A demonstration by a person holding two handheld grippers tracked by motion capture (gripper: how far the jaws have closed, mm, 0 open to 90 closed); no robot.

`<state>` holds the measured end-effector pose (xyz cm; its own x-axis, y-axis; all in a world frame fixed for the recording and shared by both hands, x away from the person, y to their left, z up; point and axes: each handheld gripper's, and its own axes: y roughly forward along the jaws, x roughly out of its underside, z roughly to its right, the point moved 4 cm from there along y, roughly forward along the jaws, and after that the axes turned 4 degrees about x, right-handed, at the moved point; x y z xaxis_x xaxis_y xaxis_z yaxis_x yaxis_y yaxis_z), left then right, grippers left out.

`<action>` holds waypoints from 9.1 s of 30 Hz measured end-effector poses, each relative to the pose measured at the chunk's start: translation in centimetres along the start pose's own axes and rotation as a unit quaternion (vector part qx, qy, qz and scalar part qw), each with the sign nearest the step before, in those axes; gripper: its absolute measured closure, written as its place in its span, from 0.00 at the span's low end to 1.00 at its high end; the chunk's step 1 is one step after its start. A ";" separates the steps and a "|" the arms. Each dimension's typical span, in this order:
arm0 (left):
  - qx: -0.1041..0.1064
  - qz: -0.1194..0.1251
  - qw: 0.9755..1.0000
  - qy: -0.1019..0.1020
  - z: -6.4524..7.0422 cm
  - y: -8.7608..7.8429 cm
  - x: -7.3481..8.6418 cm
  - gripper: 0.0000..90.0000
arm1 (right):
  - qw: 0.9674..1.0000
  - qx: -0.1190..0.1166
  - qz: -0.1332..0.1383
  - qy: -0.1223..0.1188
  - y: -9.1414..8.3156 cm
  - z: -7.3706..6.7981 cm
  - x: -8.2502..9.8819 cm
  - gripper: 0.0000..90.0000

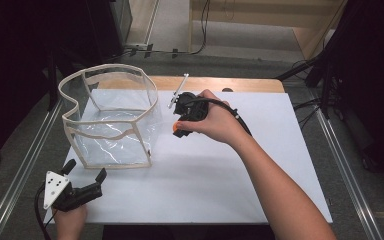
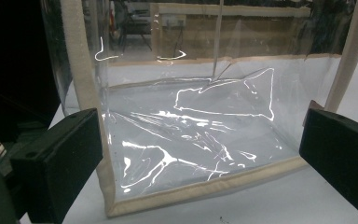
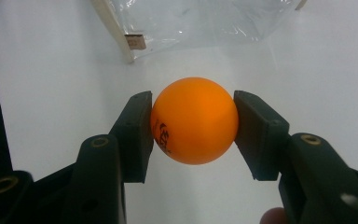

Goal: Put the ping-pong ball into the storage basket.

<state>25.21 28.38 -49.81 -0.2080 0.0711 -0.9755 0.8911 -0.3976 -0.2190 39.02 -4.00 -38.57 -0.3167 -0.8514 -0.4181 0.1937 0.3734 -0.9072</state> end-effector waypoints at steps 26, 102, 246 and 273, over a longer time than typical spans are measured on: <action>0.001 0.002 1.000 -0.002 0.0 0.0 0.0 0.00 | 1.000 -0.003 -0.002 -0.012 -2.0 0.0 -2.6 0.53; 0.003 0.000 1.000 -0.005 0.0 0.0 0.0 0.00 | 0.999 0.000 0.007 -0.051 -6.1 0.3 -10.3 0.53; 0.003 0.002 1.000 -0.004 0.0 0.0 0.0 0.00 | 1.000 0.023 -0.006 -0.003 -1.1 1.2 -12.3 0.00; 0.002 0.000 1.000 -0.002 0.0 0.0 0.0 0.00 | 1.000 0.024 0.020 -0.003 -3.5 1.0 -10.9 0.00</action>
<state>25.21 28.36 -49.80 -0.2096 0.0683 -0.9754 0.8893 -0.4014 -0.2192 42.75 3.57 -30.75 -0.3030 -0.8378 -0.4541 0.2500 0.3900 -0.8862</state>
